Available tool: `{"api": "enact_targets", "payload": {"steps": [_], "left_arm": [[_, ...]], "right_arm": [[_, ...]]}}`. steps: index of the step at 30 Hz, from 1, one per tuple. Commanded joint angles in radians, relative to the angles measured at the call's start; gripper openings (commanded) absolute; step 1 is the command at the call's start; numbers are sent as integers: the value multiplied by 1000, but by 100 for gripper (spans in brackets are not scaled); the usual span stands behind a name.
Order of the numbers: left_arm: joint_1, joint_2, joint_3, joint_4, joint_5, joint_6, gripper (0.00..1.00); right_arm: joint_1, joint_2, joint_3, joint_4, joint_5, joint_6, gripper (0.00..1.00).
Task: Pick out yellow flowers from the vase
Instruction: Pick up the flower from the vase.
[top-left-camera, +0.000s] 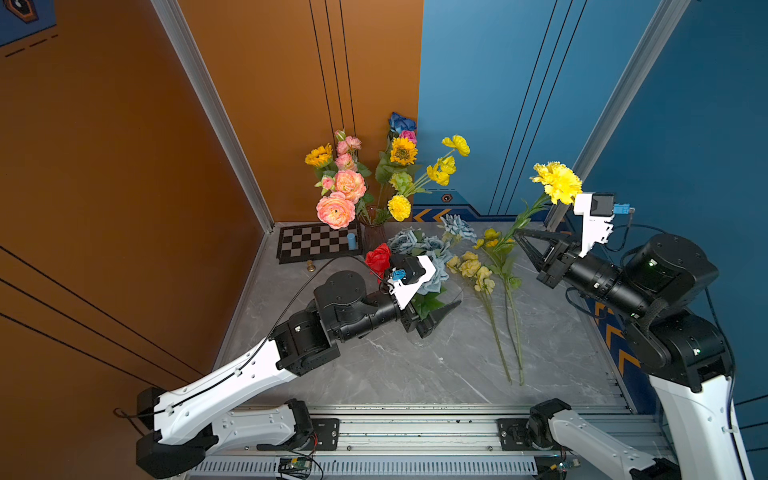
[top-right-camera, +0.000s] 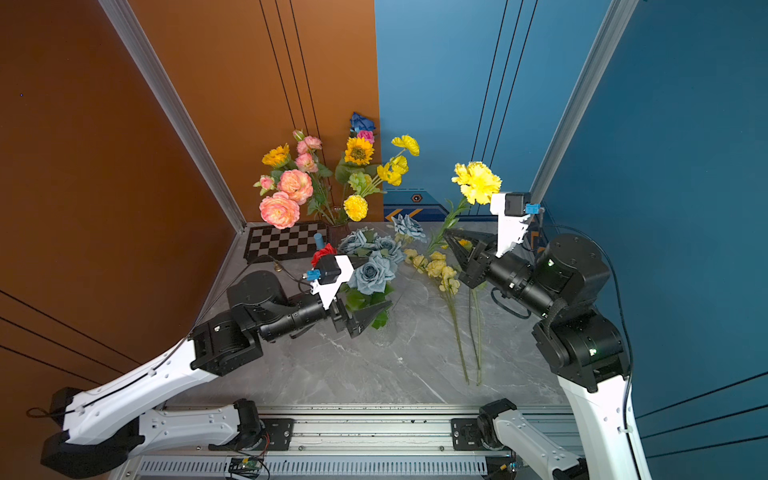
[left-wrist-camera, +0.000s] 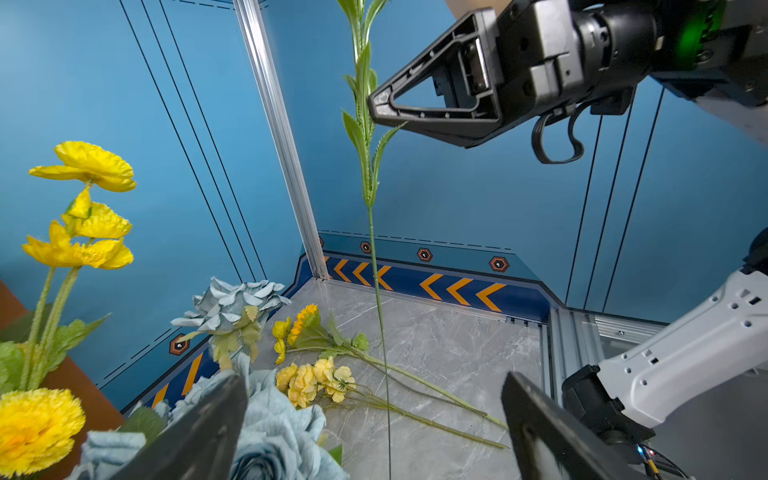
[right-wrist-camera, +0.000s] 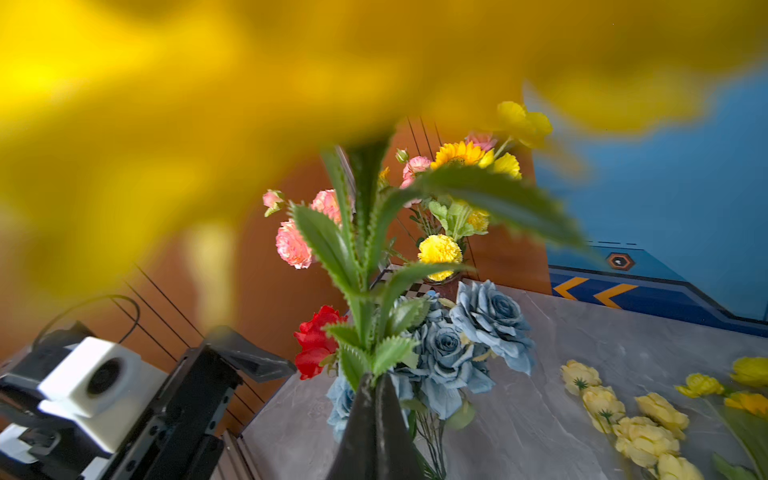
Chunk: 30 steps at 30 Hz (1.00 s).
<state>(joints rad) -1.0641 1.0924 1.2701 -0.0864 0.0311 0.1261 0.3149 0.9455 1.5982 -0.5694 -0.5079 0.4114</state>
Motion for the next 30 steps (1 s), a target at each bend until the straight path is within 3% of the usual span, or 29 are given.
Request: {"api": "enact_targets", "payload": {"steps": [1,3,9,23,30], "left_arm": [[-12,37,58,-18,39,-30,98],[-14,66,76,-18,35,-43,99],[-28,110,99,-18,50,-62,88],[-37,94,61,-18,14,-58,28],[-41,86,54,-13,1,-47,17]], "right_arm": [[12,4,19,82,-75,81,0],[22,9,18,116,-96,104,0],[59,5,2,193,-100,132,0],[82,7,-20,198,-88,109,0],[85,4,-21,187,-89,99,0]]}}
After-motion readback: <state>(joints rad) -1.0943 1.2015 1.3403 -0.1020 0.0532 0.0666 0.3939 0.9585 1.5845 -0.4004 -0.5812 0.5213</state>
